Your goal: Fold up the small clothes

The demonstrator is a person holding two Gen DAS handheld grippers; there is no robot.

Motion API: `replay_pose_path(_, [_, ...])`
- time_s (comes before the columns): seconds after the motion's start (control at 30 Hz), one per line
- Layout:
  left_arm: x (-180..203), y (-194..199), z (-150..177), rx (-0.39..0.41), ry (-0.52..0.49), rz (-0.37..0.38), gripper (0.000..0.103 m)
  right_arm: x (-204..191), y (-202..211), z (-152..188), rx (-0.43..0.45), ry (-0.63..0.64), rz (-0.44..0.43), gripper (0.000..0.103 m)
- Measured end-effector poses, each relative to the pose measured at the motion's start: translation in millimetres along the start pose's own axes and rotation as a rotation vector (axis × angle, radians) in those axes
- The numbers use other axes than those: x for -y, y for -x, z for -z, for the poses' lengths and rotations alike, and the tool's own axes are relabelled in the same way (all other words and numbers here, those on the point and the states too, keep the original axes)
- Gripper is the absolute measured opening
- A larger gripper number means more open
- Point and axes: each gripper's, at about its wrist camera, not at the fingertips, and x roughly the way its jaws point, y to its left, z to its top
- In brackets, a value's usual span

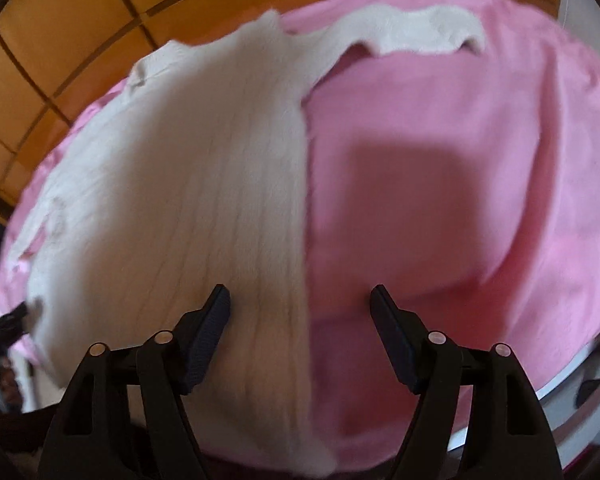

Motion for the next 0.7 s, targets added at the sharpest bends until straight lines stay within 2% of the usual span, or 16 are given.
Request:
replay_pose_path(0.03, [-1,-3,3,-0.003,-0.01,-0.028,0.007,0,-1,2,-0.017,0.01,-0.031,0.045])
replay_pose_path(0.07, [-2,-4,5,0.0,-0.012,-0.026,0.006,-1,0,7,-0.035,0.037,-0.068,0.031])
replay_pose_path(0.1, [-1,-1,7,0.01,-0.014,-0.037,0.006,-7,1,11,-0.047,0.069,-0.088,0.014])
replay_pose_path(0.13, [-2,5,6,0.021,-0.016,-0.067,0.005,-12,4,15,-0.054,0.097,-0.102,0.013])
replay_pose_path(0.2, [-1,18,2,0.029,0.002,-0.067,0.005,-19,16,19,-0.038,0.138,-0.098,0.01])
replay_pose_path(0.3, [-18,26,10,-0.003,-0.002,-0.131,0.005,-13,36,21,-0.006,0.151,-0.127,0.01])
replay_pose_path(0.37, [-20,16,13,-0.023,0.004,-0.194,0.01,-7,31,27,-0.055,0.196,-0.105,0.01])
replay_pose_path(0.43, [-16,17,8,-0.013,-0.002,-0.194,0.029,-5,20,28,-0.1,0.206,-0.097,0.011])
replay_pose_path(0.47, [-11,21,2,0.02,0.004,-0.2,0.049,-1,18,24,-0.1,0.19,-0.105,0.015])
replay_pose_path(0.53, [-2,27,-8,0.076,0.004,-0.224,0.051,10,21,9,-0.07,0.131,-0.156,0.039])
replay_pose_path(0.57, [3,30,-15,0.099,0.0,-0.228,0.051,18,27,-2,-0.019,0.1,-0.15,0.059])
replay_pose_path(0.63, [9,36,-27,0.143,-0.006,-0.235,0.052,41,35,-27,0.073,0.021,-0.122,0.062])
replay_pose_path(0.7, [19,32,-38,0.168,-0.016,-0.233,0.058,74,34,-60,0.144,-0.105,-0.113,0.062])
